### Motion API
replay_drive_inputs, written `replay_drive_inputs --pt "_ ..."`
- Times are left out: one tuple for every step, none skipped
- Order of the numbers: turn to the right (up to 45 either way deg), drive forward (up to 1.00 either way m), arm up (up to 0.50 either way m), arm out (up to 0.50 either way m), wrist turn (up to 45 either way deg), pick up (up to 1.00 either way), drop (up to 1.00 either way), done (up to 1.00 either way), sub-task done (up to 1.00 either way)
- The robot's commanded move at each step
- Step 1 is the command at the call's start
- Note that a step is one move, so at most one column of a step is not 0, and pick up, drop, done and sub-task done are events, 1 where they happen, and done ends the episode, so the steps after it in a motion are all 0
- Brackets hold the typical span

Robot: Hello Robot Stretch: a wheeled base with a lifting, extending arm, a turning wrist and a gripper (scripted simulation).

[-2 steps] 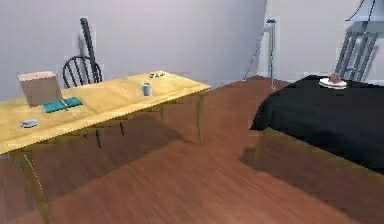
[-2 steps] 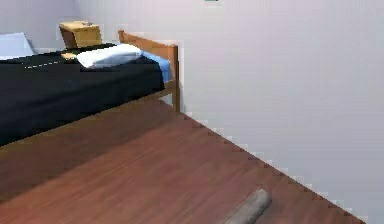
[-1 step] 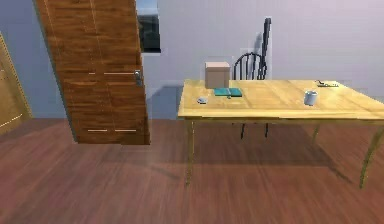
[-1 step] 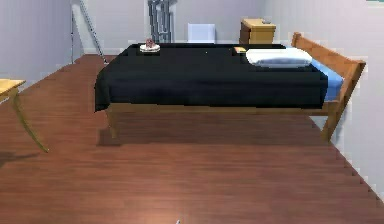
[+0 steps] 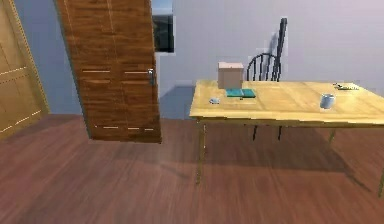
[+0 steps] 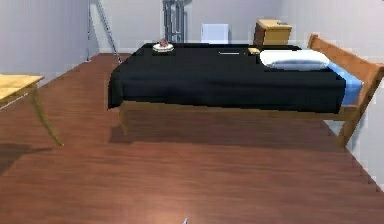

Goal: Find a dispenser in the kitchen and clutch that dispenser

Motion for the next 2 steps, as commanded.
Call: replay_drive_inputs --pt "0.0 0.55 0.0 0.0 0.0 0.0 0.0 0.0 0.0" --pt "-39.0 0.0 0.0 0.0 0.0 0.0 0.0 0.0 0.0"
